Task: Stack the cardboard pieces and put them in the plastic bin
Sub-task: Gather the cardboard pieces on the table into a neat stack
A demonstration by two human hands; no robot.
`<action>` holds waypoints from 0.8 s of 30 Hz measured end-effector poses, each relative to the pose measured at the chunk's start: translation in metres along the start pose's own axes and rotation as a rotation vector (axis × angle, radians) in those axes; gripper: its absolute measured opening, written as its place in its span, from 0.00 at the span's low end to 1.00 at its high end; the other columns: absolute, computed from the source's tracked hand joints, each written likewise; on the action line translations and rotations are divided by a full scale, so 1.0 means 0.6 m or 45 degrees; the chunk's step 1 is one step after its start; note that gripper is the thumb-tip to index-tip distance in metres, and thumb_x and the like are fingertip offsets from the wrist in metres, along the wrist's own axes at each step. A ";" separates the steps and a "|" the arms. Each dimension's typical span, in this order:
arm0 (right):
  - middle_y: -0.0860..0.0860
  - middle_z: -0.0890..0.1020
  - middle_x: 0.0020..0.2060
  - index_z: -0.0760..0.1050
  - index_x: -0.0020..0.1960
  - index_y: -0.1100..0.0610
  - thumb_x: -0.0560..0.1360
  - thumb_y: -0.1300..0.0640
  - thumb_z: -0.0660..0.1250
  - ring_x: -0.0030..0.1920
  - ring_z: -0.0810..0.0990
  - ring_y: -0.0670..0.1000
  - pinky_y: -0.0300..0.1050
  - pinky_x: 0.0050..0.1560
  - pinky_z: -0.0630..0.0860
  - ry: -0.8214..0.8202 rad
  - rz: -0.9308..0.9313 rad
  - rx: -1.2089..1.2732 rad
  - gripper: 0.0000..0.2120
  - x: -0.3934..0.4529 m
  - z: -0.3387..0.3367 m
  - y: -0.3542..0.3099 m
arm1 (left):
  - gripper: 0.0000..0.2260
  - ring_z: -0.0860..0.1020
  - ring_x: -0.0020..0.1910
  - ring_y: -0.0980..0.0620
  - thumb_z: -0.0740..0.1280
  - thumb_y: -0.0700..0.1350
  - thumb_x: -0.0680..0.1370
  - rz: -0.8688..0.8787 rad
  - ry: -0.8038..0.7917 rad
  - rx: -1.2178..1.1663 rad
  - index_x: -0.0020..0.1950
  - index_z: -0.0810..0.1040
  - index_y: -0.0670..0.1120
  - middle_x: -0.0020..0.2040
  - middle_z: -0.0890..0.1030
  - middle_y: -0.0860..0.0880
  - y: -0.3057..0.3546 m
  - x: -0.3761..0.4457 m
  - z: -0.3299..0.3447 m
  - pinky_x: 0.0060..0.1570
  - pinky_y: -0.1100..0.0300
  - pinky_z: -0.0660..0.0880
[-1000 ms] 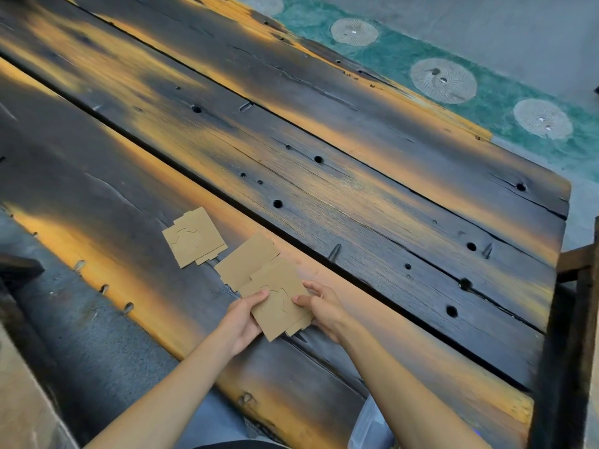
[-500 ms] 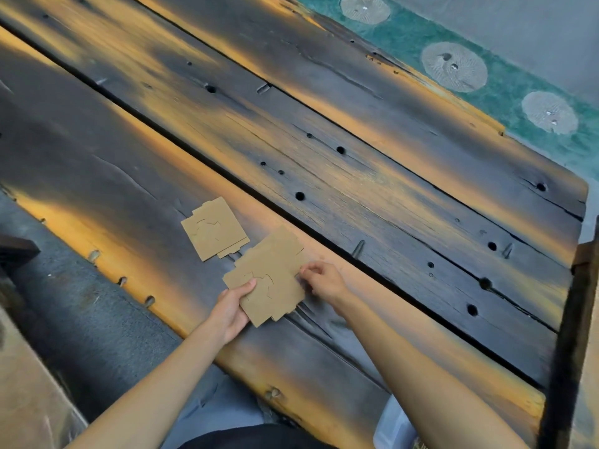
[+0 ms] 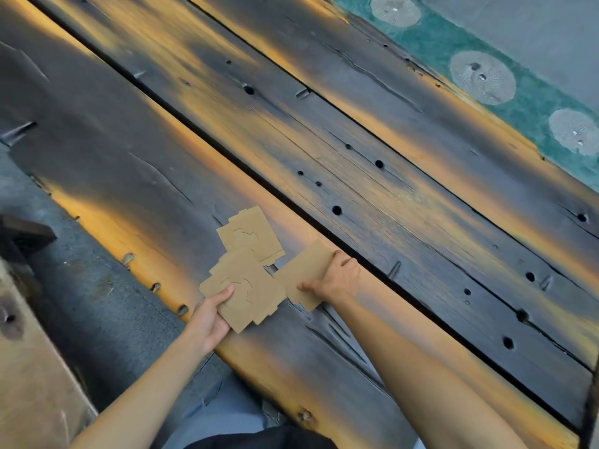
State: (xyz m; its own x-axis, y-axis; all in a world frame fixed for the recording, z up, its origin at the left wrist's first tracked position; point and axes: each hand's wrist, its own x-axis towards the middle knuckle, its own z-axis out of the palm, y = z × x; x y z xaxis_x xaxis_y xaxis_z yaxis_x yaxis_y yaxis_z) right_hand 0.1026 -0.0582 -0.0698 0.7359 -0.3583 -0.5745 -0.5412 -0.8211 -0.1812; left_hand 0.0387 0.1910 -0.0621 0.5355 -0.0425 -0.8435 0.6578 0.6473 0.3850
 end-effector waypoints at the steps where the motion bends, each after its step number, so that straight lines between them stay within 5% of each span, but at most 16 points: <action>1: 0.59 0.68 0.68 0.56 0.74 0.54 0.54 0.33 0.82 0.69 0.66 0.60 0.54 0.67 0.68 0.003 0.024 -0.030 0.59 -0.001 0.003 -0.001 | 0.11 0.84 0.56 0.45 0.65 0.38 0.80 -0.001 -0.008 0.003 0.61 0.80 0.44 0.59 0.84 0.42 0.003 0.001 -0.005 0.62 0.45 0.75; 7: 0.58 0.71 0.65 0.63 0.66 0.54 0.53 0.39 0.85 0.66 0.67 0.60 0.55 0.65 0.70 -0.033 0.184 0.224 0.51 0.007 -0.003 0.008 | 0.10 0.83 0.55 0.46 0.65 0.38 0.80 -0.010 -0.013 0.014 0.59 0.81 0.45 0.57 0.85 0.43 0.017 0.007 -0.016 0.61 0.45 0.76; 13: 0.55 0.68 0.60 0.68 0.59 0.52 0.64 0.56 0.83 0.54 0.74 0.55 0.53 0.61 0.78 -0.075 0.167 0.670 0.31 0.004 -0.014 0.021 | 0.10 0.84 0.54 0.46 0.65 0.38 0.80 -0.028 -0.036 0.031 0.59 0.81 0.45 0.56 0.86 0.43 0.029 0.013 -0.008 0.59 0.46 0.77; 17: 0.54 0.79 0.54 0.72 0.60 0.50 0.69 0.68 0.77 0.51 0.80 0.52 0.43 0.41 0.77 -0.034 0.134 1.081 0.26 -0.006 -0.032 0.027 | 0.11 0.84 0.56 0.45 0.66 0.38 0.79 -0.058 -0.013 0.037 0.61 0.79 0.44 0.57 0.86 0.43 0.030 0.024 -0.004 0.56 0.46 0.78; 21: 0.55 0.84 0.54 0.77 0.58 0.51 0.72 0.64 0.77 0.47 0.82 0.48 0.39 0.40 0.77 -0.010 0.129 1.384 0.19 -0.023 -0.060 0.017 | 0.13 0.82 0.59 0.43 0.66 0.39 0.79 -0.086 -0.010 0.058 0.64 0.78 0.44 0.59 0.85 0.42 0.022 0.033 0.005 0.57 0.45 0.78; 24: 0.50 0.85 0.53 0.81 0.54 0.49 0.74 0.55 0.76 0.51 0.82 0.48 0.44 0.49 0.81 0.185 -0.016 1.322 0.10 -0.036 -0.075 0.001 | 0.14 0.82 0.58 0.44 0.66 0.39 0.78 -0.080 -0.012 0.054 0.64 0.79 0.45 0.59 0.85 0.43 0.015 0.037 0.016 0.58 0.45 0.78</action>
State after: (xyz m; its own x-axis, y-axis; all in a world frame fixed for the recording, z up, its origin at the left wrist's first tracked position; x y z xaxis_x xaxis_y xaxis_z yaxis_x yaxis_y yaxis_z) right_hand 0.1045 -0.0709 -0.0217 0.7486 -0.4587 -0.4788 -0.5658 -0.0653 -0.8220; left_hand 0.0614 0.1885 -0.0737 0.4972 -0.0895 -0.8630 0.7120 0.6105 0.3469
